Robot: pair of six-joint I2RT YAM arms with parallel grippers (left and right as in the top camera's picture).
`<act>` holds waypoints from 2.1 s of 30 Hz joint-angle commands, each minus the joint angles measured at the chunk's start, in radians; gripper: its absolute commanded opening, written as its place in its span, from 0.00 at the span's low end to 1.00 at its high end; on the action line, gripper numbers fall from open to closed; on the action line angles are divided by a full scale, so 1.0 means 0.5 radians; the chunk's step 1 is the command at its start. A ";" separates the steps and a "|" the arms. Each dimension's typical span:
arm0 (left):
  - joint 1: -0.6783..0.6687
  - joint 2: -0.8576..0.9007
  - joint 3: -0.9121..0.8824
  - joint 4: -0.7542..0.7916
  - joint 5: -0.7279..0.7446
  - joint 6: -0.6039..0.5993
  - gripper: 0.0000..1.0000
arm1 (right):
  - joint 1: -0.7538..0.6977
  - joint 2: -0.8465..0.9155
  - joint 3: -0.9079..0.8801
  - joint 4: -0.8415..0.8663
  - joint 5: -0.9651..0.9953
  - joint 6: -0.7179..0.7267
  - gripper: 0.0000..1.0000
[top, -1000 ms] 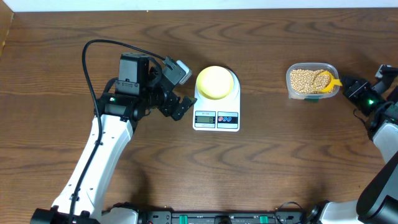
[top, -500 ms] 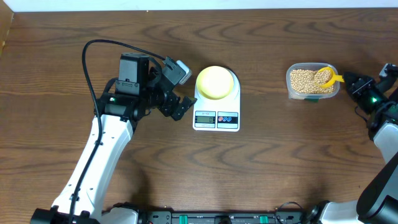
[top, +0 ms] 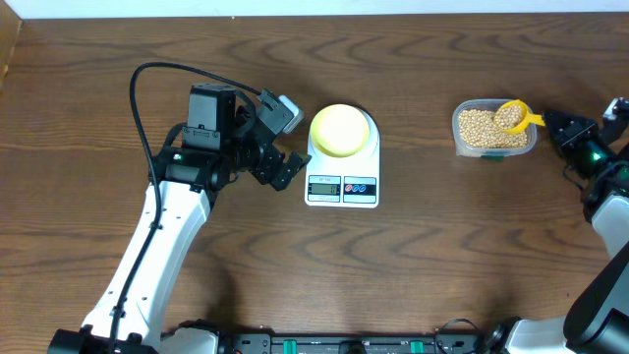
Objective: Scoop item into bowl and weigh 50g on scale
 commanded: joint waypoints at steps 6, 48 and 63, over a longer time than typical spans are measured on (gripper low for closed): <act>0.005 -0.022 -0.015 0.002 0.031 -0.009 0.98 | -0.014 0.021 0.000 0.022 -0.053 0.121 0.01; 0.005 -0.022 -0.016 0.002 0.031 -0.009 0.98 | 0.376 0.021 0.000 0.456 0.179 0.488 0.01; 0.005 -0.022 -0.015 0.002 0.031 -0.009 0.98 | 0.571 0.021 0.000 0.498 0.346 0.576 0.01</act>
